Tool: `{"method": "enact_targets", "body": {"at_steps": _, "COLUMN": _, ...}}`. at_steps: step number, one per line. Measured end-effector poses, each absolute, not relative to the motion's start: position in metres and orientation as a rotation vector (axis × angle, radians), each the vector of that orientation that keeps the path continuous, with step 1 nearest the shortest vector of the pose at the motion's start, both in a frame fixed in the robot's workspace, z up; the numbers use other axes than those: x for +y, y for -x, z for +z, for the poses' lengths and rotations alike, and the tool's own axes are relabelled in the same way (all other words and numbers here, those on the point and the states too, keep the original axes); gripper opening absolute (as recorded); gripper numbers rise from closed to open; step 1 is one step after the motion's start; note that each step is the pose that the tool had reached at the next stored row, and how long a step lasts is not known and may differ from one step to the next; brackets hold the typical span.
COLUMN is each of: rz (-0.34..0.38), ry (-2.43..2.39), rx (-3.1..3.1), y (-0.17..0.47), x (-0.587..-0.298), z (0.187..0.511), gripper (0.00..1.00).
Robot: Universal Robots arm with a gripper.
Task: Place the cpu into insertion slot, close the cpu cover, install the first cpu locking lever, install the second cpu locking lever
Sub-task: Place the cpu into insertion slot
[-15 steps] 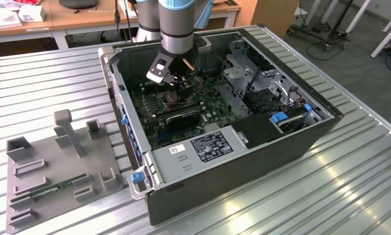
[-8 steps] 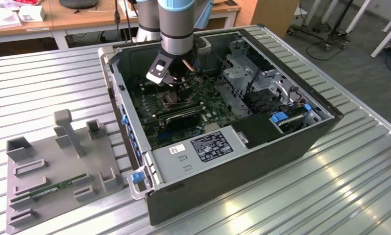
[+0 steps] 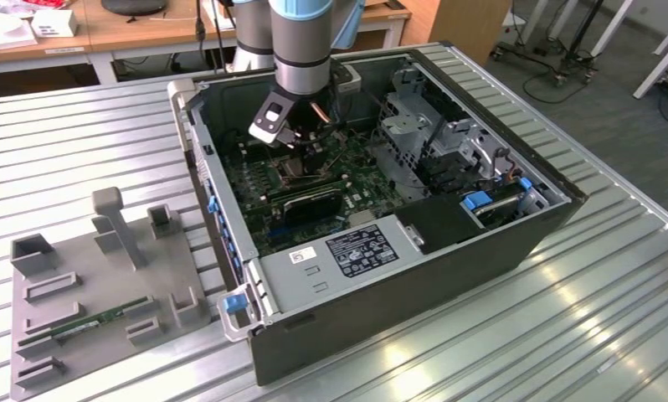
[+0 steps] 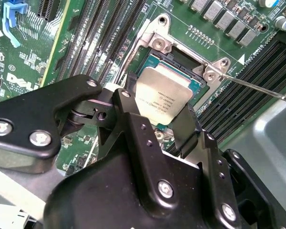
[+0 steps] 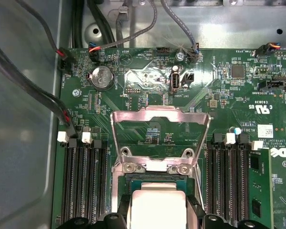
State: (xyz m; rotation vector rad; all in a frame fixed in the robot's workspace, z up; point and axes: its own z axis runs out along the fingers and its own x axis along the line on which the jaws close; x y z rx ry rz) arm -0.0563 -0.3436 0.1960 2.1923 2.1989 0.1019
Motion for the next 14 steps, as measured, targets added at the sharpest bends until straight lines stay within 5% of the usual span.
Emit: {"method": "enact_targets", "body": {"at_steps": 14, "rz": 0.104, "ry": -2.194, "rx": 2.199, "y": 0.0567, "x": -0.3427, "z": 0.1947, "gripper": 0.54}}
